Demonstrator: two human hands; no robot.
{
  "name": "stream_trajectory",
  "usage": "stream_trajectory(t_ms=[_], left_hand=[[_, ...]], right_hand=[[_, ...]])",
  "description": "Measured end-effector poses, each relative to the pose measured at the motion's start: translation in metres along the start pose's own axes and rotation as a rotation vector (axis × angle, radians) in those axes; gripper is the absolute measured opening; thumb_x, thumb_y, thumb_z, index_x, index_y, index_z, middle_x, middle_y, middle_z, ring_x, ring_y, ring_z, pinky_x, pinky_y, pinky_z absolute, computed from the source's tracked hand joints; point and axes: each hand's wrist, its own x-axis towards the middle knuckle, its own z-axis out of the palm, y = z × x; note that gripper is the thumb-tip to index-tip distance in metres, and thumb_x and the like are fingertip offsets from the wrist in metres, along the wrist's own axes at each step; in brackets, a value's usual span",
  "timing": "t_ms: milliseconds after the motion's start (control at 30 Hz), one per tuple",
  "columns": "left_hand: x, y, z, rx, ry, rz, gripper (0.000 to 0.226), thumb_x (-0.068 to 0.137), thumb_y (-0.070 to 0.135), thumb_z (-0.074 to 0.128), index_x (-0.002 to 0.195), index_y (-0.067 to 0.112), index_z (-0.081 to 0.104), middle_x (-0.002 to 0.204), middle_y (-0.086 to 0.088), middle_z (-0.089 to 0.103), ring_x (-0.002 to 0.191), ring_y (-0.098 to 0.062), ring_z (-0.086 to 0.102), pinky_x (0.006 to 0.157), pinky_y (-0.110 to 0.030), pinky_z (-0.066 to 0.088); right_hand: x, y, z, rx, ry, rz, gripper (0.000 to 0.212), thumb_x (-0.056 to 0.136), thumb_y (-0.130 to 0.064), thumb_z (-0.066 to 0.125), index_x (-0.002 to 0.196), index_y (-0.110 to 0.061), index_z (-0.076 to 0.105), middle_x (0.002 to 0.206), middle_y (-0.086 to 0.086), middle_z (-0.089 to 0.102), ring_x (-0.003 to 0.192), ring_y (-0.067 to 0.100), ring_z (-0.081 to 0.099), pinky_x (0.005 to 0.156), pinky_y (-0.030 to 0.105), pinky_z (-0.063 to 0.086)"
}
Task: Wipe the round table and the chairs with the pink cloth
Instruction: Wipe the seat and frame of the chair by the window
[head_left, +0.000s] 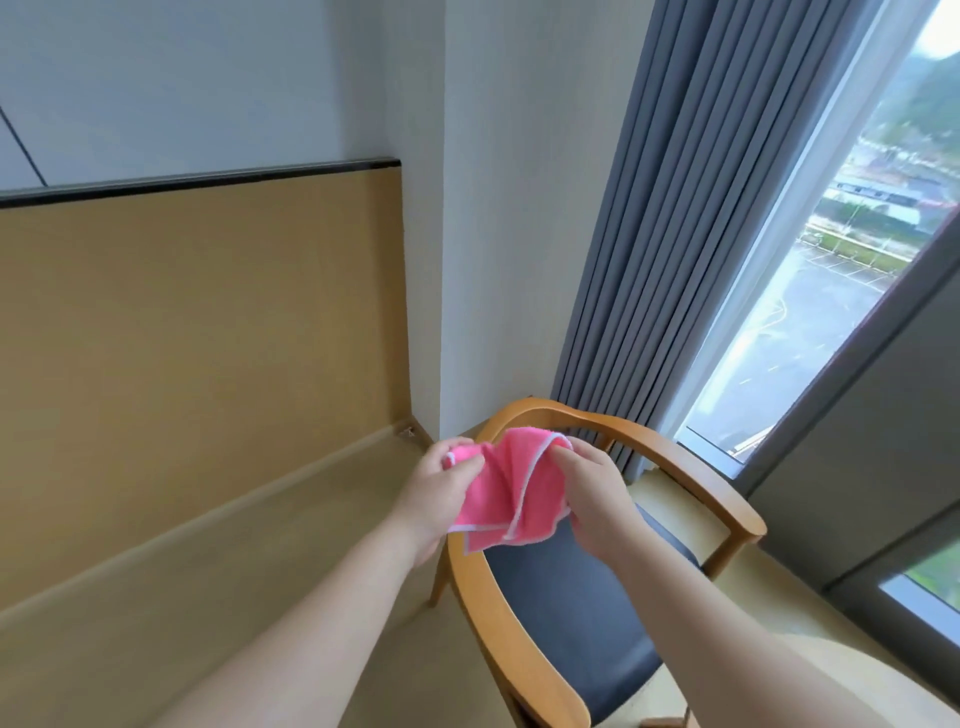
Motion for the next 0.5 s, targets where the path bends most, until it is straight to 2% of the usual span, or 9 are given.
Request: stream_trajectory(t_ms=[67, 133, 200, 267, 333, 400, 500], left_hand=[[-0.004, 0.001, -0.015, -0.046, 0.060, 0.005, 0.014, 0.094, 0.024, 0.056, 0.106, 0.022, 0.062, 0.106, -0.006, 0.066, 0.093, -0.021, 0.062, 0.075, -0.032, 0.049], [-0.007, 0.009, -0.029, -0.137, 0.065, -0.006, 0.014, 0.095, 0.021, 0.053, 0.104, 0.019, 0.063, 0.099, -0.007, 0.067, 0.086, -0.021, 0.062, 0.070, -0.031, 0.047], [-0.009, 0.019, -0.041, -0.201, 0.050, -0.027, 0.015, 0.096, 0.024, 0.052, 0.102, 0.016, 0.063, 0.095, -0.008, 0.066, 0.084, -0.022, 0.062, 0.068, -0.032, 0.046], [-0.011, 0.025, -0.046, -0.210, -0.024, -0.069, 0.026, 0.097, 0.036, 0.049, 0.098, 0.012, 0.061, 0.090, -0.009, 0.066, 0.085, -0.023, 0.062, 0.071, -0.035, 0.046], [-0.012, 0.026, -0.049, -0.183, -0.123, -0.127, 0.042, 0.096, 0.049, 0.044, 0.091, 0.011, 0.061, 0.084, -0.008, 0.068, 0.086, -0.024, 0.063, 0.077, -0.038, 0.046], [-0.013, 0.023, -0.049, -0.165, -0.161, -0.164, 0.050, 0.096, 0.054, 0.040, 0.082, 0.011, 0.061, 0.078, -0.006, 0.067, 0.080, -0.022, 0.065, 0.080, -0.038, 0.047], [-0.014, 0.018, -0.048, -0.154, -0.162, -0.179, 0.050, 0.098, 0.052, 0.034, 0.077, 0.011, 0.053, 0.074, -0.006, 0.061, 0.070, -0.019, 0.061, 0.074, -0.034, 0.043]], right_hand=[[-0.004, -0.001, 0.001, 0.087, 0.056, 0.049, 0.030, 0.097, -0.009, 0.043, 0.092, -0.019, 0.071, 0.085, 0.006, 0.073, 0.081, 0.023, 0.068, 0.059, 0.032, 0.054], [-0.007, -0.003, -0.001, 0.074, 0.089, 0.039, 0.035, 0.095, 0.000, 0.039, 0.108, -0.020, 0.065, 0.097, 0.007, 0.069, 0.087, 0.026, 0.067, 0.061, 0.036, 0.057], [-0.010, -0.001, -0.004, -0.015, 0.012, -0.075, 0.050, 0.094, 0.002, 0.046, 0.127, -0.035, 0.051, 0.105, 0.000, 0.065, 0.090, 0.021, 0.067, 0.059, 0.031, 0.056], [-0.013, 0.002, -0.005, -0.252, -0.112, -0.235, 0.060, 0.093, -0.002, 0.055, 0.134, -0.044, 0.047, 0.109, -0.010, 0.064, 0.091, 0.010, 0.068, 0.066, 0.024, 0.056], [-0.015, 0.008, -0.004, -0.467, -0.149, -0.378, 0.052, 0.091, -0.002, 0.059, 0.117, -0.046, 0.061, 0.108, -0.018, 0.063, 0.091, 0.000, 0.066, 0.072, 0.018, 0.055], [-0.015, 0.013, -0.005, -0.549, -0.074, -0.495, 0.051, 0.089, 0.003, 0.058, 0.090, -0.047, 0.067, 0.095, -0.022, 0.065, 0.083, -0.009, 0.063, 0.066, 0.008, 0.048], [-0.008, 0.017, -0.014, -0.560, 0.048, -0.488, 0.048, 0.091, 0.002, 0.054, 0.081, -0.044, 0.064, 0.085, -0.025, 0.064, 0.075, -0.011, 0.061, 0.057, 0.005, 0.044]])
